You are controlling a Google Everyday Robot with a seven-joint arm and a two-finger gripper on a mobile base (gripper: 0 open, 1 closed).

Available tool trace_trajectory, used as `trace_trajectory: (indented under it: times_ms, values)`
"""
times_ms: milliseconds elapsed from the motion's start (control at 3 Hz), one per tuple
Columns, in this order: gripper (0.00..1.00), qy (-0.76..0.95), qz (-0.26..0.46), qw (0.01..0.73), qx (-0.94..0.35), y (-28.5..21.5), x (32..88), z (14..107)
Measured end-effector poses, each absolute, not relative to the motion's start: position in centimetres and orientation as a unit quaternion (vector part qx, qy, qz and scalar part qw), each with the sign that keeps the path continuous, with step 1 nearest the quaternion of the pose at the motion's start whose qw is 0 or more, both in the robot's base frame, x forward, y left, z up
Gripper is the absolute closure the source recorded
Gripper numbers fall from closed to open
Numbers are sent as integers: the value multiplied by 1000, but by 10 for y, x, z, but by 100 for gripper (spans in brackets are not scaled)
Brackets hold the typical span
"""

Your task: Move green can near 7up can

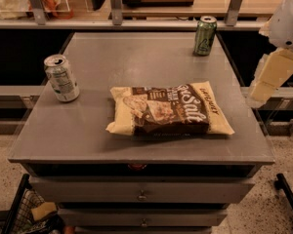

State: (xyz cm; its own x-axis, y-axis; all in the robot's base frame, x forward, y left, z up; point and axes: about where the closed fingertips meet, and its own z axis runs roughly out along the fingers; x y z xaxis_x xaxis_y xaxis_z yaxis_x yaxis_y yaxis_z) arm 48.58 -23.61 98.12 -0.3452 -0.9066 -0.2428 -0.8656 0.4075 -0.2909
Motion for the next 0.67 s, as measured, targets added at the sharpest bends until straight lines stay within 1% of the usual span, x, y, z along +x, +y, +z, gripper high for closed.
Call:
trace_trajectory:
  times_ms: [333, 667]
  values:
    - [0, 817, -55, 185, -543, -235, 485, 981]
    - [0, 807, -28, 232, -543, -226, 523, 976]
